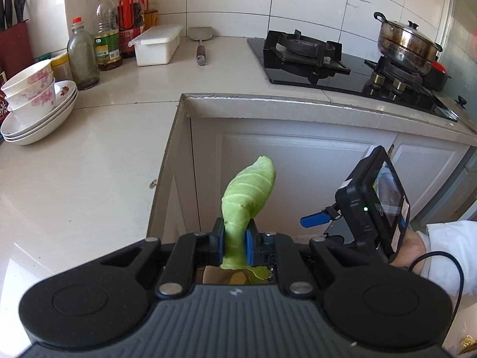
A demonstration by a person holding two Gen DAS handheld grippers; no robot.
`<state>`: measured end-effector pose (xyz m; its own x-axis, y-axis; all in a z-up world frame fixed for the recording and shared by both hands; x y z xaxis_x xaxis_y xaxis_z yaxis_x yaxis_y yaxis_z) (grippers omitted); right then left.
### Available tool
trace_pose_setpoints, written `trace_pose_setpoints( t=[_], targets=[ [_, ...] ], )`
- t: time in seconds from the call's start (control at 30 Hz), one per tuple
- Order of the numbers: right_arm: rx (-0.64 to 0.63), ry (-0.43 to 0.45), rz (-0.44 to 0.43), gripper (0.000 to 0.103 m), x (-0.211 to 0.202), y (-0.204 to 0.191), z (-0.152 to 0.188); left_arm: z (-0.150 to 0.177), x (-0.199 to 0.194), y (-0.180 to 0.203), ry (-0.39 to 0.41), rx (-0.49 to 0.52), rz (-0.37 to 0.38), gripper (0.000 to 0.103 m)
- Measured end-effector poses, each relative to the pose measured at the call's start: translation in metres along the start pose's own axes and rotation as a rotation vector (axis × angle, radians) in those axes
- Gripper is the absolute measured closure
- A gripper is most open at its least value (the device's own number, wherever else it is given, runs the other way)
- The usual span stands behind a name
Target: Collect trash
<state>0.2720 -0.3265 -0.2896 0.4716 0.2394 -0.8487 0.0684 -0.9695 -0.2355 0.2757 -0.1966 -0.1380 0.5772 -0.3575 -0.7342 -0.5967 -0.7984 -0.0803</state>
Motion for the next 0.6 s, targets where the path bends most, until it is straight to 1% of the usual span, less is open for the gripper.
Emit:
trace_pose_setpoints(
  t=[0.3, 0.37, 0.5, 0.6],
  targets=[
    [0.007, 0.028, 0.026, 0.000, -0.027, 0.010, 0.006, -0.001, 0.024, 0.025, -0.018, 0.015, 0.020, 0.091],
    [0.005, 0.030, 0.026, 0.000, -0.034, 0.012, 0.012, 0.001, 0.035, 0.034, -0.032, 0.011, 0.026, 0.091],
    [0.009, 0.030, 0.052, 0.000, -0.053, 0.017, 0.026, 0.009, 0.059, 0.052, -0.063, 0.000, 0.043, 0.091],
    [0.038, 0.029, 0.075, 0.000, -0.067, 0.023, 0.037, 0.019, 0.086, 0.064, -0.100, -0.017, 0.039, 0.091]
  ],
)
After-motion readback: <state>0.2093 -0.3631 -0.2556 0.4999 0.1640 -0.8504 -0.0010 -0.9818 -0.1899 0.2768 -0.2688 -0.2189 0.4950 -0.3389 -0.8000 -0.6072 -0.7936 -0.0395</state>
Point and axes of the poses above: each gripper's, at about its wrist camera, not at the fingertips, and x roughly the way its jaws point, y to its right, z to its underside, the point moved 6 cm from there along x, roughly the way its jaws point, and after that the axes turned 11 degrees about -z, right-handed, at the moved point
